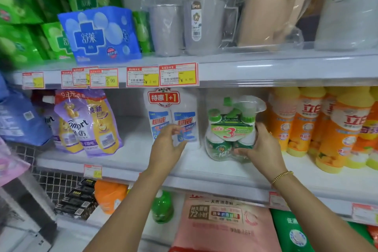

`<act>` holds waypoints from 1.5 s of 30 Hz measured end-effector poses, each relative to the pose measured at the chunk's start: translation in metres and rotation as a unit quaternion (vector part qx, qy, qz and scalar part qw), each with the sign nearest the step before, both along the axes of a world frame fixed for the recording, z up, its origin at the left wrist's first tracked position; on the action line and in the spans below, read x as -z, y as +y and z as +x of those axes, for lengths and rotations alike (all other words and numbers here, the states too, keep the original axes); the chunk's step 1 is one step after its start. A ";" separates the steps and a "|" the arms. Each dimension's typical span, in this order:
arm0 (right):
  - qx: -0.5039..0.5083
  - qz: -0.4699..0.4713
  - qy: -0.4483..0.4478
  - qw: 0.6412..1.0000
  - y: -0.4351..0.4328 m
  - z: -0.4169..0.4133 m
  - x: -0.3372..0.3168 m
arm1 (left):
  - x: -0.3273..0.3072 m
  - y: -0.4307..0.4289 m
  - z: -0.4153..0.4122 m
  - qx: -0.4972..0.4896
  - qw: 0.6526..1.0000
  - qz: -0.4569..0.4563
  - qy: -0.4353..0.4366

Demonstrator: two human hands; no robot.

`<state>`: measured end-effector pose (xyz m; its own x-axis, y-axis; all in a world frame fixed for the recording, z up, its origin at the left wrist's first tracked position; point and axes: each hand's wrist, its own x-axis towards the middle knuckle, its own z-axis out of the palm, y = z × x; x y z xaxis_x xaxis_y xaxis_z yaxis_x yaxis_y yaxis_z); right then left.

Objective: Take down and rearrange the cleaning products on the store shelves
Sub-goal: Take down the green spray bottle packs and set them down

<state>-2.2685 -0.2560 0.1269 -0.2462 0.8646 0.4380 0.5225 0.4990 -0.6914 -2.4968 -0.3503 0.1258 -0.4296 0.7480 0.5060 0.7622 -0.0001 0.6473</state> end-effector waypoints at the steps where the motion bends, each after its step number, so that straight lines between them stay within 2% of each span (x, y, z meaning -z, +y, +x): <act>1: 0.008 -0.005 -0.003 1.000 0.007 -0.005 0.000 | 0.005 0.003 -0.006 -0.012 1.000 -0.010 0.016; 10: 0.036 -0.057 -0.001 0.998 0.086 -0.050 -0.002 | 0.028 0.025 -0.040 -0.014 0.998 -0.037 0.056; 16: 0.056 -0.044 0.031 0.997 0.126 -0.073 -0.001 | 0.033 0.025 -0.044 -0.003 0.998 -0.026 0.064; 23: 0.098 -0.005 -0.016 0.995 0.146 -0.078 0.004 | 0.038 0.026 -0.052 0.014 0.997 -0.032 0.076; 27: 0.101 -0.019 -0.006 0.995 0.141 -0.079 0.003 | 0.035 0.016 -0.050 0.034 0.996 -0.049 0.065; 31: 0.124 -0.069 -0.090 0.986 0.110 -0.078 -0.005 | 0.024 -0.023 -0.049 0.058 0.997 -0.047 0.034; 33: 0.118 -0.009 -0.121 0.986 0.073 -0.077 -0.015 | 0.022 -0.058 -0.053 0.062 0.997 -0.031 0.021; 35: 0.082 0.108 -0.103 0.985 0.024 -0.079 -0.023 | 0.029 -0.099 -0.061 0.044 0.998 -0.046 0.005; 36: 0.049 0.131 -0.081 0.987 -0.003 -0.082 -0.024 | 0.035 -0.121 -0.066 0.041 0.998 -0.056 -0.001; 40: -0.142 0.095 -0.051 0.984 -0.108 -0.113 -0.003 | 0.081 -0.208 -0.092 0.001 0.990 -0.131 -0.056; 43: -0.281 0.048 -0.074 0.956 -0.169 -0.148 0.047 | 0.136 -0.268 -0.107 -0.061 0.963 -0.230 -0.126; 45: -0.353 -0.031 -0.123 0.927 -0.198 -0.170 0.090 | 0.175 -0.304 -0.116 -0.094 0.938 -0.294 -0.160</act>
<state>-2.4388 -0.4539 0.0368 -0.8465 0.4712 0.2478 0.2263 0.7397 -0.6337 -2.6125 -0.6542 -0.0496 -0.6412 0.7533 -0.1463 0.4804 0.5427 0.6890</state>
